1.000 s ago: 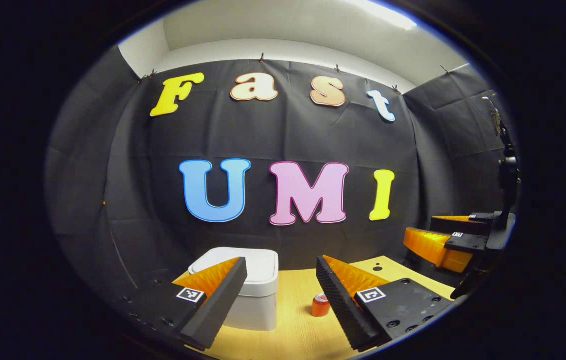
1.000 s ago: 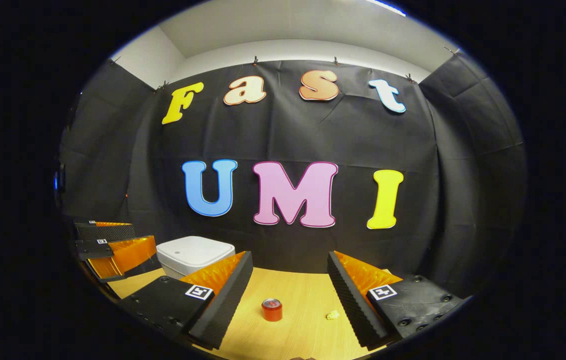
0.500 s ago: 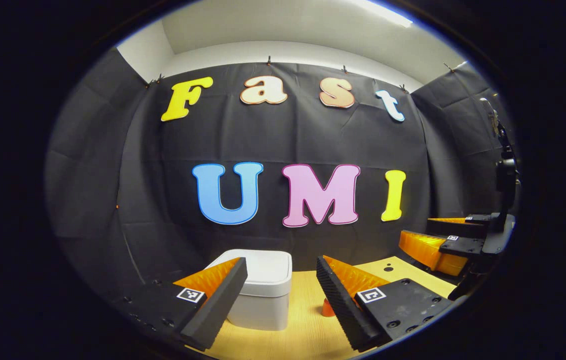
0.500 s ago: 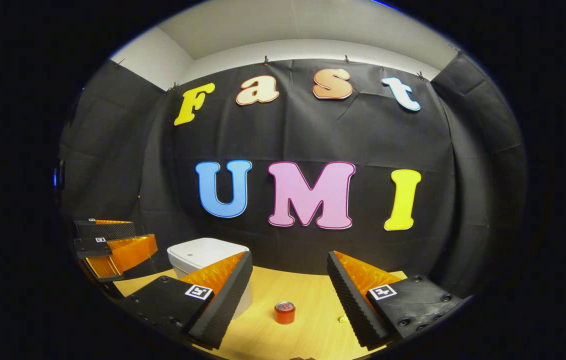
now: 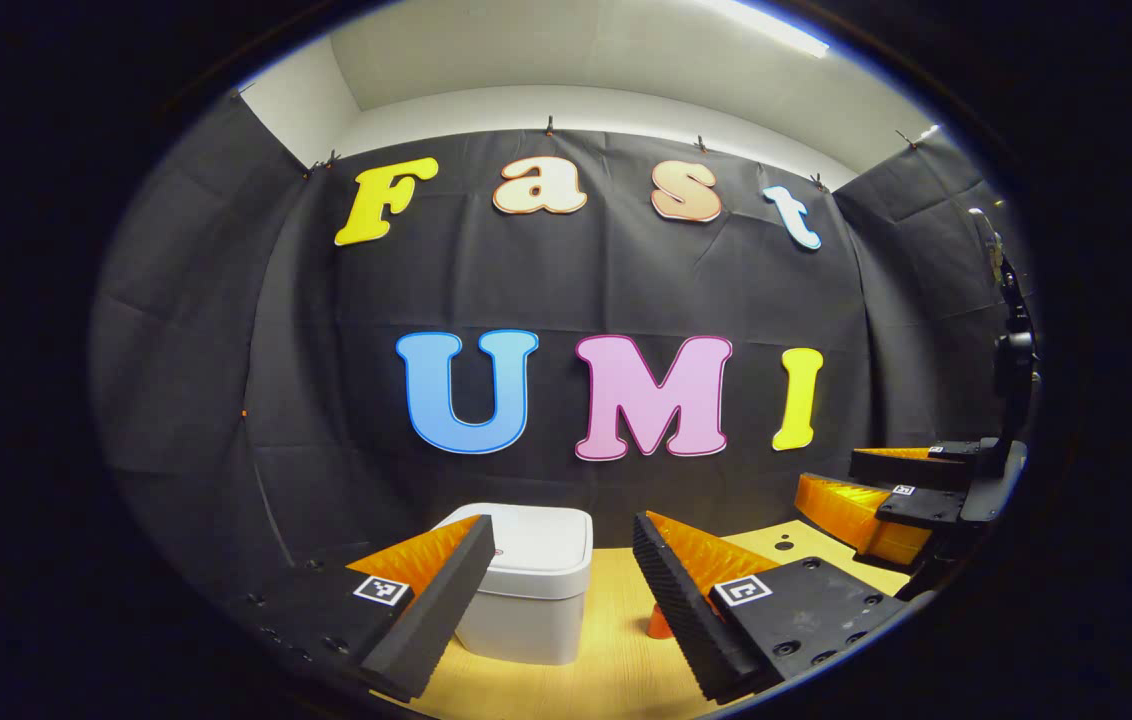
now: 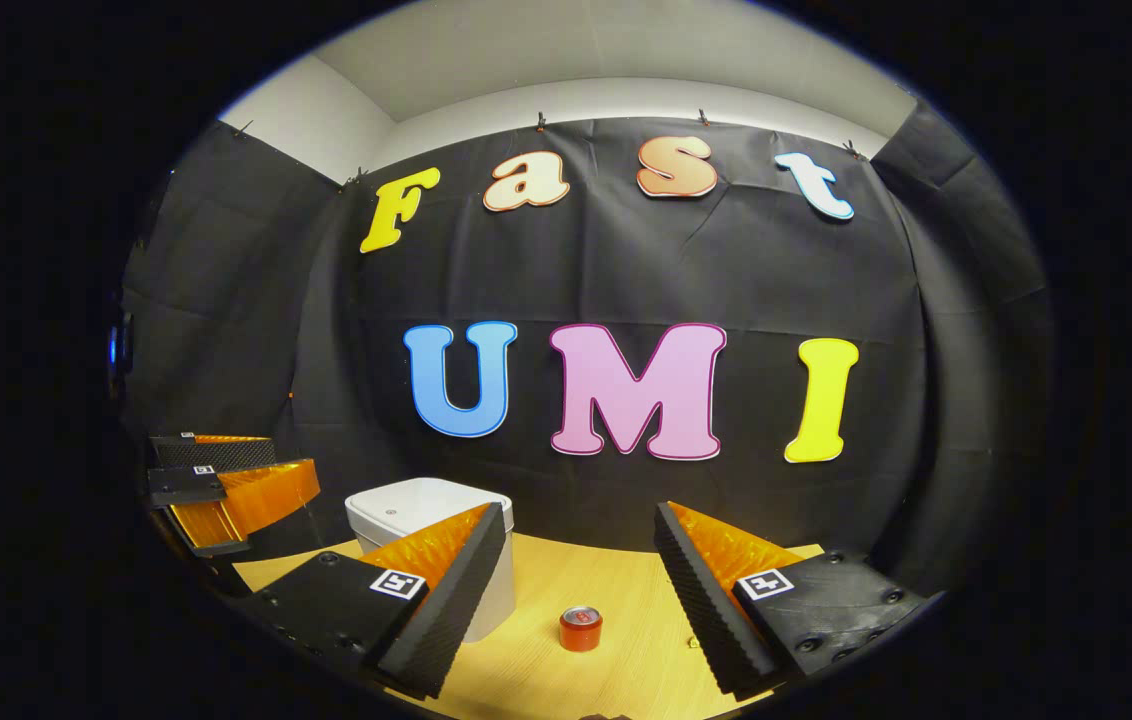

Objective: Press the lid of the desktop garbage bin to open it, pick up the crumpled paper on the desktop and throw it into the bin, then pick up the pop can on the desktop and drop it into the bin, and finally close the garbage bin lid.

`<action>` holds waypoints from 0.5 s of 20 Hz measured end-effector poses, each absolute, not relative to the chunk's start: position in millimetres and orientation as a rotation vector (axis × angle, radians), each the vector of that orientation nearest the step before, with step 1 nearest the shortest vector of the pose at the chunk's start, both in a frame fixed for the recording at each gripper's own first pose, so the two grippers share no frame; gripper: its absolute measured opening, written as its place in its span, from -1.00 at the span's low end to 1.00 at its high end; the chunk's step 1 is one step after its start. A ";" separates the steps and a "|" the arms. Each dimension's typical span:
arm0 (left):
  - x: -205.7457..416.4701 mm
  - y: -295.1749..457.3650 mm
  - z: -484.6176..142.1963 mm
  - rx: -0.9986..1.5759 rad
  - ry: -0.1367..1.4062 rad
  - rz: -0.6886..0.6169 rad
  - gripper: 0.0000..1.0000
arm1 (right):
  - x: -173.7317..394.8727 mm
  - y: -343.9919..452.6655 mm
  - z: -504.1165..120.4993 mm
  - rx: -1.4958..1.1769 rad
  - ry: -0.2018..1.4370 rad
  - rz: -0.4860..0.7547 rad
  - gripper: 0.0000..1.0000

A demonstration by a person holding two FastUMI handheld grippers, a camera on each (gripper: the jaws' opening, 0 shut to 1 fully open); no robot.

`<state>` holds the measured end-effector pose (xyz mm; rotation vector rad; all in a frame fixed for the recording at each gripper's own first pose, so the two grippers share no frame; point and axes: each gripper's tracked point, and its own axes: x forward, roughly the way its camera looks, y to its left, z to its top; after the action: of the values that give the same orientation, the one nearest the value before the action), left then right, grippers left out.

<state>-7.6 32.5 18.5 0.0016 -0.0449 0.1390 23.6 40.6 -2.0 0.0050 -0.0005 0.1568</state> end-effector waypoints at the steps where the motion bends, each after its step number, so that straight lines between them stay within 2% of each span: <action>1: -6.5 37.3 18.3 -0.006 -0.036 0.154 0.89 | 24.8 41.0 2.4 -0.007 -0.014 0.154 0.93; 10: 22.7 65.0 6.0 -0.120 0.021 0.178 0.90 | 27.3 25.8 -1.7 -0.013 0.007 0.092 0.93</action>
<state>22.7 65.0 6.0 -0.1203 0.0212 0.1780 27.3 25.8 -1.7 -0.0126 0.0069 0.0922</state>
